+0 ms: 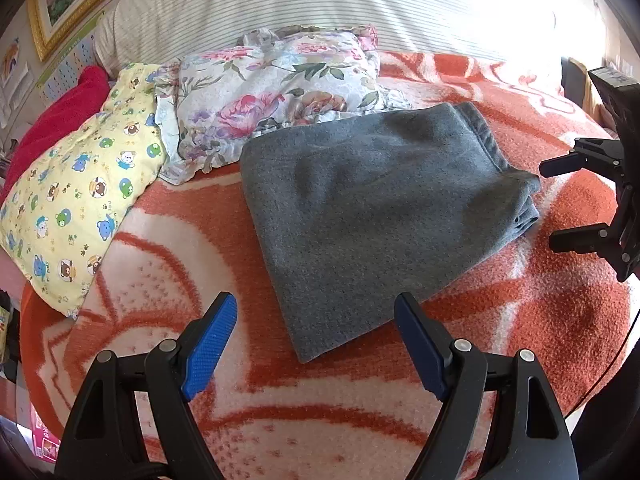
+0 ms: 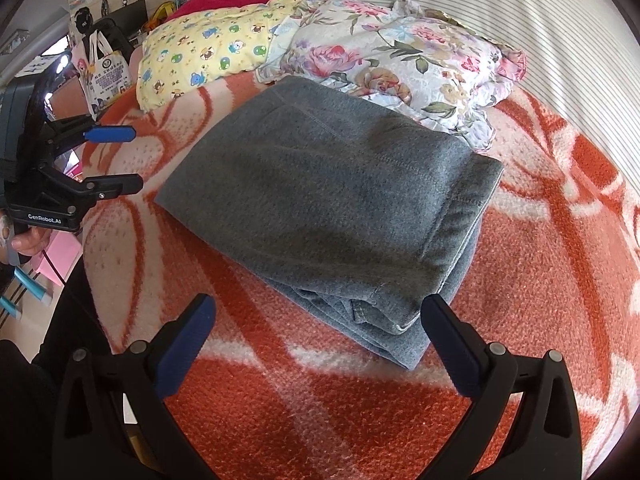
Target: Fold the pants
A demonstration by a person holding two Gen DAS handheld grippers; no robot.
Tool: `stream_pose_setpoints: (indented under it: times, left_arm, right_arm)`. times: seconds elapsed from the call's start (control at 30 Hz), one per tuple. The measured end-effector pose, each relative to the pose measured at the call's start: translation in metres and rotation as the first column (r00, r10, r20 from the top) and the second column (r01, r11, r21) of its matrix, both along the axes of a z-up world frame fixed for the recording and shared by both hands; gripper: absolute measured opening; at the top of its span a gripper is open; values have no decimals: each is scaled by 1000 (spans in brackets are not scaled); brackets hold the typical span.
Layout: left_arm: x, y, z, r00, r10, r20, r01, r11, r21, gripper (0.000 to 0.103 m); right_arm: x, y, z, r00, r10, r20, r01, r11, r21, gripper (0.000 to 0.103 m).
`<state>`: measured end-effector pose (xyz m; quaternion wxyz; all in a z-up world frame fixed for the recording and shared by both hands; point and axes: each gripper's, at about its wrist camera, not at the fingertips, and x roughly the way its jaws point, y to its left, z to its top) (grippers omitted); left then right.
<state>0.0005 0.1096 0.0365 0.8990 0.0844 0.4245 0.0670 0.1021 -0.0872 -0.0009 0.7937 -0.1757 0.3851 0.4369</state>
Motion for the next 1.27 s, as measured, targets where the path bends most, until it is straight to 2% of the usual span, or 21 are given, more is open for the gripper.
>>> stream_pose_setpoints:
  times: [0.7, 1.27]
  left_arm:
    - [1, 6, 4, 999, 28, 44, -29, 999, 36, 82]
    - [10, 15, 2, 998, 60, 13, -60, 998, 11, 82]
  right_arm:
    - [7, 9, 7, 1000, 17, 18, -17, 1000, -10, 102]
    - [10, 13, 9, 999, 25, 21, -25, 1000, -11, 102]
